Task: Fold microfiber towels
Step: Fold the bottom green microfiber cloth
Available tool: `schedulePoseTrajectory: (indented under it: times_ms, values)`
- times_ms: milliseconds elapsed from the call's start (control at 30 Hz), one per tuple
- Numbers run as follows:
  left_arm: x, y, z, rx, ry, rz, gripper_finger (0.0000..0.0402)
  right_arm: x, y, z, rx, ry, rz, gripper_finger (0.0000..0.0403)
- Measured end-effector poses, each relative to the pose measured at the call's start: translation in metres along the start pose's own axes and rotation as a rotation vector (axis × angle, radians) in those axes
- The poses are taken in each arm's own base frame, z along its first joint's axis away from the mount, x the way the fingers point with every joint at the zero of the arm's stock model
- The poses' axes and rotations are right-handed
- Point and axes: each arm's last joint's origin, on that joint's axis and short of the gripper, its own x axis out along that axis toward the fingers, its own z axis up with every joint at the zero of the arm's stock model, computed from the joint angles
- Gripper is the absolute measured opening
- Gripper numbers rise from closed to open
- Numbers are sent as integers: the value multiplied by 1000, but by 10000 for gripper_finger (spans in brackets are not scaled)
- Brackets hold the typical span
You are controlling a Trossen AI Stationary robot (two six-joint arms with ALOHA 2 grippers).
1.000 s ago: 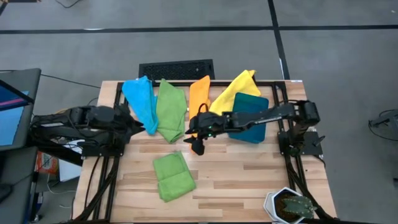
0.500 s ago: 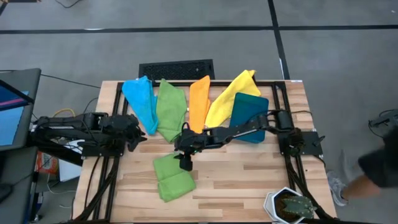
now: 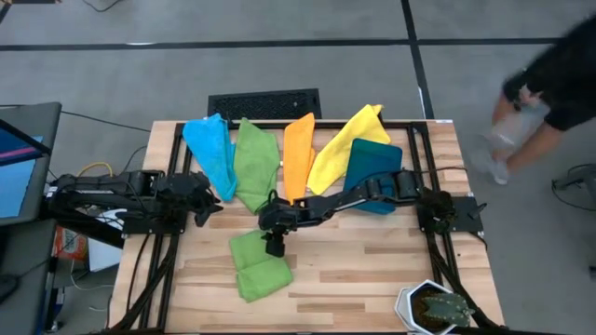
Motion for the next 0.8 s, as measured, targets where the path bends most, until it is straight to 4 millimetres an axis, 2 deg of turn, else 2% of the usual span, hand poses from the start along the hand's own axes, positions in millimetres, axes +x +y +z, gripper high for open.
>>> schedulePoseTrajectory:
  times_ms: [200, 433, 567, 667, 800]
  values:
    - [0, 0, 1, 0, -21, 16, 149, -1, -2, -1, 21, 1, -89, 160]
    - [0, 1, 2, 0, -48, 55, 149, -6, -3, 3, 23, -15, -107, 57]
    - [0, 1, 2, 0, -52, 61, 149, -6, -2, 3, 32, -15, -101, 12]
    - [0, 2, 2, 0, -60, 72, 149, -6, 0, 5, 31, -33, -95, 17]
    - [0, 2, 3, 0, -69, 76, 149, -6, 2, 8, 84, -68, -83, 74]
